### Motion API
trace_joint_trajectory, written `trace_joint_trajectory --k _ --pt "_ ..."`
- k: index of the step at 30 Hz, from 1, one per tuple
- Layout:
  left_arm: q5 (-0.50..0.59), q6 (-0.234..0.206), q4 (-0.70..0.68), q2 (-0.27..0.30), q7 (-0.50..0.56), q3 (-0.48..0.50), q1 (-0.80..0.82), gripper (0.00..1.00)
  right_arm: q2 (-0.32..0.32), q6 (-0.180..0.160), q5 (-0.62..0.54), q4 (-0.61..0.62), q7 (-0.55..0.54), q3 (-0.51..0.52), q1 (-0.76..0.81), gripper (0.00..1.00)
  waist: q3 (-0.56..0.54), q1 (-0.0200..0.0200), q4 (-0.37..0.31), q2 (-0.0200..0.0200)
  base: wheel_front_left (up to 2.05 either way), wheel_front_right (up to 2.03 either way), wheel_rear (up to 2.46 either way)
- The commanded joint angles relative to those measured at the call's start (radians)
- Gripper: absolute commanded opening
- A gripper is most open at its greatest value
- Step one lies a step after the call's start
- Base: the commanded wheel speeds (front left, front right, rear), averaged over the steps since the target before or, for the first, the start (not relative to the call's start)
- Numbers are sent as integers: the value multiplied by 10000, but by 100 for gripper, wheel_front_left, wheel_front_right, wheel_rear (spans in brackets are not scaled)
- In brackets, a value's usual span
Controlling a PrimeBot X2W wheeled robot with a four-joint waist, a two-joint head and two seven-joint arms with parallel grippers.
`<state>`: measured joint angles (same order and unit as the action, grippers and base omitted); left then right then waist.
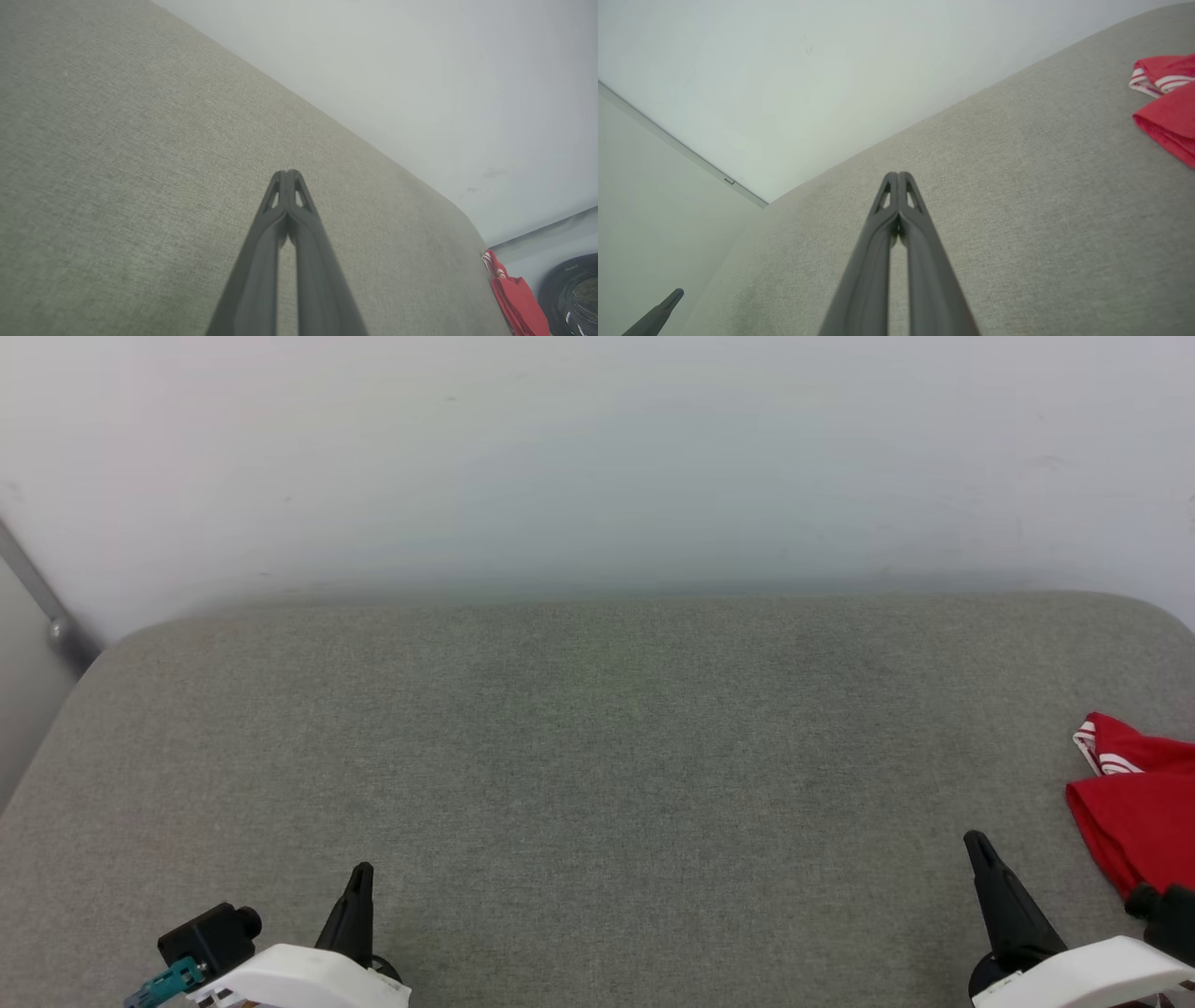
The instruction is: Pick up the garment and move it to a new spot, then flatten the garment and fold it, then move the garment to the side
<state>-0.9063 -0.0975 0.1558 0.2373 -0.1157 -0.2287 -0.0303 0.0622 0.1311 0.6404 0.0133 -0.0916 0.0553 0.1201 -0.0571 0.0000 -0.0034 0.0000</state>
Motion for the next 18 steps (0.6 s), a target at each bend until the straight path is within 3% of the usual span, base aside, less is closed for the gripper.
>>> trace_joint_trajectory --k 1,18 --pt "-299 108 -55 -32 67 199 332 0 73 0 432 2 48 27 -327 0 10 0 1 0 0 0 0" --pt "-2040 671 154 -452 583 965 606 0 82 -1 2818 -638 40 102 -838 0 118 0 7 0 0 0 0"
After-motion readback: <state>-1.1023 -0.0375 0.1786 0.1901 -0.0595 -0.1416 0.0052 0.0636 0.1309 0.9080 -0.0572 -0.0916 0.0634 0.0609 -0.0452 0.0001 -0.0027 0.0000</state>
